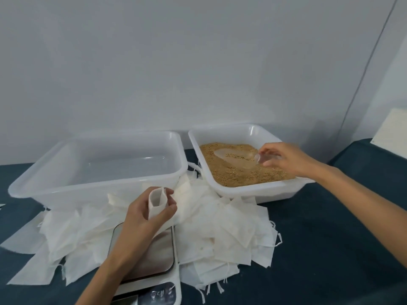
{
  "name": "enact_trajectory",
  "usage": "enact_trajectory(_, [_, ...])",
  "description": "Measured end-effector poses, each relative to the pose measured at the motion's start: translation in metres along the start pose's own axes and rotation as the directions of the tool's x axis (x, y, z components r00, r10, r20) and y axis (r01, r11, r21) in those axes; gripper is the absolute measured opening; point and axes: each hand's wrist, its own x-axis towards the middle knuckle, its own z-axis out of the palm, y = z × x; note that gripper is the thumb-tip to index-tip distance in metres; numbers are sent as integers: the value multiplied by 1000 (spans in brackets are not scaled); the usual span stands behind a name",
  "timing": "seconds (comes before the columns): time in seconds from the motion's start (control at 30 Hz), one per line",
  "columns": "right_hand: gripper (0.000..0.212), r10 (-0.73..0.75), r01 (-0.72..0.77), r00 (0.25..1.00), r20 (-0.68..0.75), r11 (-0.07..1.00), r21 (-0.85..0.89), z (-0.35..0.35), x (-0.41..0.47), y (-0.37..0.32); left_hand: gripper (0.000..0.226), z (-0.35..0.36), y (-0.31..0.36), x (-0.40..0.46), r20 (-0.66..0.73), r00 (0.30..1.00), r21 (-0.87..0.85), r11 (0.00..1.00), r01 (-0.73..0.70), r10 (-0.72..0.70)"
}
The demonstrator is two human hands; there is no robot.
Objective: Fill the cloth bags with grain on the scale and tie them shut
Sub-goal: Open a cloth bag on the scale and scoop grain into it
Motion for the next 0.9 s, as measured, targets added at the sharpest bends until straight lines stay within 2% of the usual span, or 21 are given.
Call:
enact_trajectory(0.17, [27,-223,218,973,67,973,75,17,-19,-60,21,0,11,-10,5,1000,-5,1000,13,-13])
enact_trajectory(0.3, [28,-345,338,934,88,937,84,26,-26,-96,23,-6,13,-14,18,999,-29,998,49,-49])
enact_trajectory(0.57, [36,-438,442,897,63,895,-67,28,-14,-128,23,-14,10,-17,1,995,22,995,100,-100])
enact_trajectory(0.7, [35,-479,489,873,95,856,-167,31,-7,-136,20,-17,8,-17,-10,995,36,994,101,-101])
enact_trajectory(0.9, [34,-502,513,858,110,824,-240,36,-3,-143,32,-27,3,-18,7,989,32,989,146,-146])
